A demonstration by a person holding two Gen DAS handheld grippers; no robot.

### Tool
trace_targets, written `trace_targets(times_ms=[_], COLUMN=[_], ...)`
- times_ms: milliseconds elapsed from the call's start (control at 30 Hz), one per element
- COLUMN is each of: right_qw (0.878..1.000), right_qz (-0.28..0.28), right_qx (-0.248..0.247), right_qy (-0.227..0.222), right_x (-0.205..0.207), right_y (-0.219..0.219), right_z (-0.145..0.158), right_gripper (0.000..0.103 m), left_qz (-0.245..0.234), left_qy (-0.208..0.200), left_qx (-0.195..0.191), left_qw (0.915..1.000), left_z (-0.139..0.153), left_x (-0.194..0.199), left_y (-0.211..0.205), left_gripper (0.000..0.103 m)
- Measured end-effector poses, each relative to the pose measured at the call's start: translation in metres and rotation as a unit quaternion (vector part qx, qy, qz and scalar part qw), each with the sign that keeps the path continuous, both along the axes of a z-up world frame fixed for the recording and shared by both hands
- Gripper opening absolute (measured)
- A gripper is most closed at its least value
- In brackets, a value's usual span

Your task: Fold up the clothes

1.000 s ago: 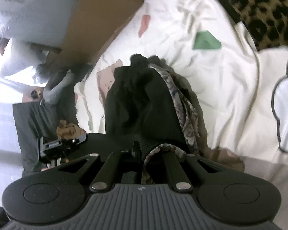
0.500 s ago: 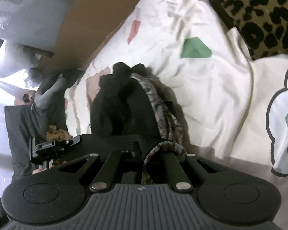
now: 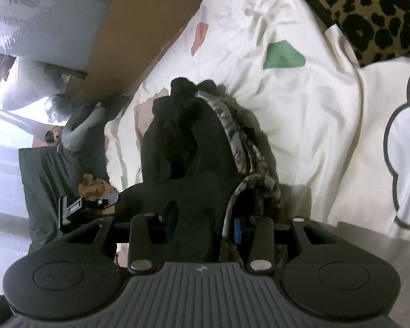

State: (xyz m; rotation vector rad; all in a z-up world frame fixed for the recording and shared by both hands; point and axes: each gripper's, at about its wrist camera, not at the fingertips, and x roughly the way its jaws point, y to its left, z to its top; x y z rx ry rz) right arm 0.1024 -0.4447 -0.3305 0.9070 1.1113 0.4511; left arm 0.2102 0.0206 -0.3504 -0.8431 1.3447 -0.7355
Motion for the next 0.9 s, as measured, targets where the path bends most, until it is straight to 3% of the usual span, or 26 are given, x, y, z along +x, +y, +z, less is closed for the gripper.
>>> trace_targets(times_ms=[267, 900], right_qw=[1.000, 0.997], right_qz=[-0.009, -0.077], right_qx=[0.024, -0.009], right_qy=[-0.005, -0.029], right_x=[0.002, 0.046], right_y=[0.004, -0.027], right_z=[0.004, 0.022], right_gripper=[0.041, 0.046], left_qz=[0.012, 0.055], left_qy=[-0.020, -0.061], left_qx=[-0.038, -0.030], left_qw=[0.9990, 0.9962], left_z=[0.017, 0.036], left_x=[0.009, 0.064], left_y=[-0.002, -0.026], left_gripper=[0.063, 0.066])
